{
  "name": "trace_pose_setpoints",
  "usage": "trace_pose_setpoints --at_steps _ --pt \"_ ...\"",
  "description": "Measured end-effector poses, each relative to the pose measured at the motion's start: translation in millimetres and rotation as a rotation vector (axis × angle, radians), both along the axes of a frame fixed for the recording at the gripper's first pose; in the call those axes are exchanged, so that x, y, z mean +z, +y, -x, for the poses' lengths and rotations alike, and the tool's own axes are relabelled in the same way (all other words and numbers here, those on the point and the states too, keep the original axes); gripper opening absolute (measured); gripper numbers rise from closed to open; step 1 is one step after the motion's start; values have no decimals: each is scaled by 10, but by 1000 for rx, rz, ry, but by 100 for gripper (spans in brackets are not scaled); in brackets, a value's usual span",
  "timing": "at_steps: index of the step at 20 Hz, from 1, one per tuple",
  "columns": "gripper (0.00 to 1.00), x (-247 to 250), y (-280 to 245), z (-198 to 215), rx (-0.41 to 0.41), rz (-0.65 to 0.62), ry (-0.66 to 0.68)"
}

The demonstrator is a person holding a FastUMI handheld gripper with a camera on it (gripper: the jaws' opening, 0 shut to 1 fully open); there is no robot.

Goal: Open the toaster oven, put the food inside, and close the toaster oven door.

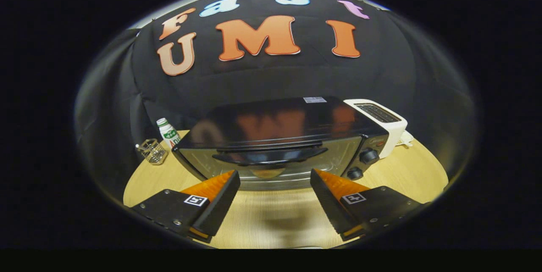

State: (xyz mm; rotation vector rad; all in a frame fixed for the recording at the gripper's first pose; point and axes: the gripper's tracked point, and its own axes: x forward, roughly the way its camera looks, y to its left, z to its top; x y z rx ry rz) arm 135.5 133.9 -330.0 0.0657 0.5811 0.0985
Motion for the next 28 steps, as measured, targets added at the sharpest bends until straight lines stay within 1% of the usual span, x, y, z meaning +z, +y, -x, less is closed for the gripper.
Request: trace_pose_setpoints --at_steps 3,7,9,10,14,16,19,22,24,28 --pt "99 1 -24 108 10 14 2" --pt "99 284 -114 209 -7 -27 -19" --pt "99 529 -189 249 -42 -58 -42" --pt "99 673 -214 269 -43 -56 -58" --pt "99 1432 -352 353 3 34 -163" --pt "99 1853 -374 438 21 40 -229" --pt "99 2288 -454 529 39 68 -299" --pt "99 2572 -481 646 58 78 -355" --pt "99 2701 -506 673 55 67 -380" --pt "99 2785 -609 673 43 69 -403"
